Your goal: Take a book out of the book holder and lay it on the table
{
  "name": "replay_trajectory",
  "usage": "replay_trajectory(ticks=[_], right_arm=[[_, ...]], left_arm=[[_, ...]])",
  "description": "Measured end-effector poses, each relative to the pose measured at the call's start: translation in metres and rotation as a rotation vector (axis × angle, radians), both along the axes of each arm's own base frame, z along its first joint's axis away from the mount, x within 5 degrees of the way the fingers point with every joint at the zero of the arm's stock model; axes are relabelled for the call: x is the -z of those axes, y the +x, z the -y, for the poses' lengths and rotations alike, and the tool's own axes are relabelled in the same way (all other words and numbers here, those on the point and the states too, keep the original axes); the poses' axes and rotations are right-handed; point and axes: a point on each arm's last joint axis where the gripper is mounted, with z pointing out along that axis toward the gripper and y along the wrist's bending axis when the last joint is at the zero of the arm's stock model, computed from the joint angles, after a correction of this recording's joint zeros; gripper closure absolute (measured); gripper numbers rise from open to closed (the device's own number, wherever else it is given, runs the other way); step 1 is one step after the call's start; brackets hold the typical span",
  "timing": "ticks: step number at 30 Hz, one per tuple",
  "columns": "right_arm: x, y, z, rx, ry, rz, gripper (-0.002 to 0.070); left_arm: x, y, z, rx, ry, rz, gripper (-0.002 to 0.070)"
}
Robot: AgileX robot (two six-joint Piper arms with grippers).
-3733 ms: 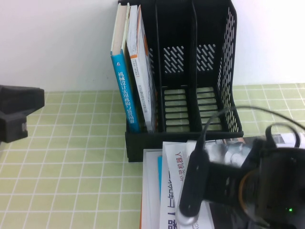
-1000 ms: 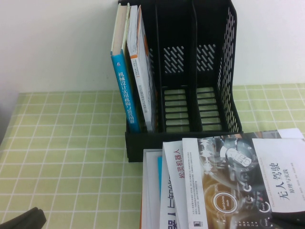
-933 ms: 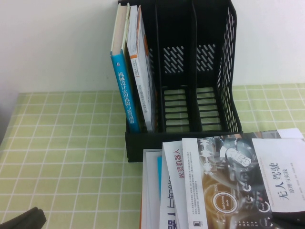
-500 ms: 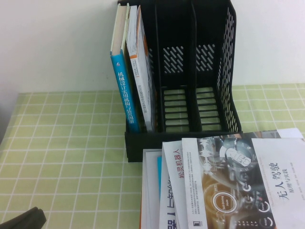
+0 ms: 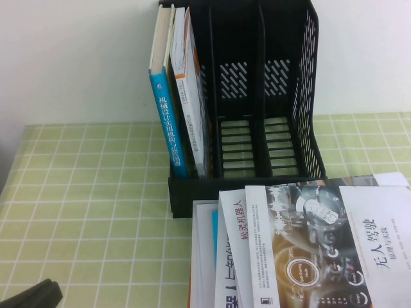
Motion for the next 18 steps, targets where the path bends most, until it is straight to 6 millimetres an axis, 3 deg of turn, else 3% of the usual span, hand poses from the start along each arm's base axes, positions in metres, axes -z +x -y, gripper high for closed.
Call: replay_trajectory(ticks=[3,9,18], right_arm=[[0.019,-0.006,0.004,0.051,0.016,0.025,0.0678],[0.024,-0.015,0.010,0.129,-0.011,0.036,0.0678],[0.033,-0.019,0.001,-0.010,-0.118,-0.052,0.0678]], left_arm=[[0.000,0.000,0.000,0.000,0.000,0.000,0.0678],[0.001,-0.001,0.001,0.009,0.003,-0.008,0.0678],[0.002,-0.002,0.002,0.030,0.008,-0.025,0.0678]])
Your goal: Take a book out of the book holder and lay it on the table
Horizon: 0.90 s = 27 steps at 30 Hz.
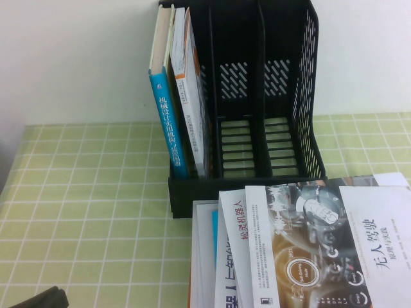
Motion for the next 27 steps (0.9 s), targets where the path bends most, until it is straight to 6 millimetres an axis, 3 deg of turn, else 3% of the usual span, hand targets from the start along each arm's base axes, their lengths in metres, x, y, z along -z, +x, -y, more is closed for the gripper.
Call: replay_trajectory(ticks=[27], right_arm=[[0.0008,0.0000,0.0015,0.060,0.026,-0.011,0.0678]], left_arm=[[0.0001,-0.0001,0.0001,0.001,-0.001,-0.002,0.0678]])
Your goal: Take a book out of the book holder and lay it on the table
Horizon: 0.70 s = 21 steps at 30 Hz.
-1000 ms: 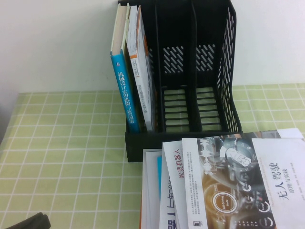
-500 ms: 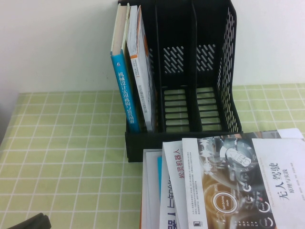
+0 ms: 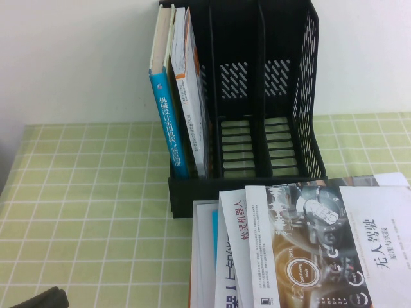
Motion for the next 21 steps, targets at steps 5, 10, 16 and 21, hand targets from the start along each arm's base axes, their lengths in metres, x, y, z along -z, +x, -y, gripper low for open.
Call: replay_trajectory(ticks=[5,10,16,21], right_arm=[[0.000,0.000,0.000,0.000,0.000,0.000,0.0678],[0.000,0.000,0.000,0.000,0.002,0.000,0.0678],[0.000,0.000,0.000,0.000,0.002,0.000,0.0678],[0.000,0.000,0.000,-0.001,0.002,0.000,0.0678]], left_arm=[[0.001,-0.001,0.001,0.012,0.003,-0.010,0.0678],[0.001,-0.005,0.000,0.009,0.020,0.023,0.0678],[0.012,0.000,-0.017,-0.178,0.099,0.128,0.0678],[0.041,0.005,-0.031,-0.342,0.128,0.135,0.0678]])
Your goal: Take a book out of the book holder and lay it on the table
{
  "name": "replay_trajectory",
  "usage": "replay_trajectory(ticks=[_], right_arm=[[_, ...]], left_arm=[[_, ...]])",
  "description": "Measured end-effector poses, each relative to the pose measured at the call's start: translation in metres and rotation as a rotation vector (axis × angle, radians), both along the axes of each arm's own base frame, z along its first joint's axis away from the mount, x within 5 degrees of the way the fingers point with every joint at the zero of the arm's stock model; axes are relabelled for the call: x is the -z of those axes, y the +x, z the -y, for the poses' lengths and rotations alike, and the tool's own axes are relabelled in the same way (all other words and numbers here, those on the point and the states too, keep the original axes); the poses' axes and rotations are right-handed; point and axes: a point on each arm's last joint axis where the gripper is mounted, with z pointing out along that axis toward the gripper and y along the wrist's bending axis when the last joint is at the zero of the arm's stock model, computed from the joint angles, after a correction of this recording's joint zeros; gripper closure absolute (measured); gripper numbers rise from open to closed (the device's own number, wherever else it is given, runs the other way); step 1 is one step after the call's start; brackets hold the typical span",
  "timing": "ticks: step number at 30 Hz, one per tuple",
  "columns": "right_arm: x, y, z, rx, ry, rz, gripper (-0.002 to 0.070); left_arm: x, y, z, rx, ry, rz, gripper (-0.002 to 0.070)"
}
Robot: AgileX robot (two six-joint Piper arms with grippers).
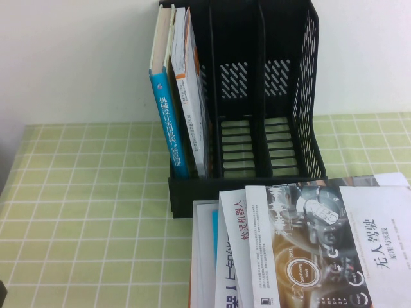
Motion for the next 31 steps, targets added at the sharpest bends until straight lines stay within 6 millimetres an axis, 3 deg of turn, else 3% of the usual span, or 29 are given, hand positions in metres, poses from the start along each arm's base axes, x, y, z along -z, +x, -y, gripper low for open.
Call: replay_trajectory(ticks=[6,31], right_arm=[[0.000,0.000,0.000,0.000,0.002,0.000,0.0678],[0.000,0.000,0.000,0.004,0.017,0.000,0.0678]], left_arm=[[0.032,0.002,-0.003,-0.035,0.010,-0.084,0.0678],[0.038,0.000,-0.004,-0.036,0.073,-0.142,0.0678]])
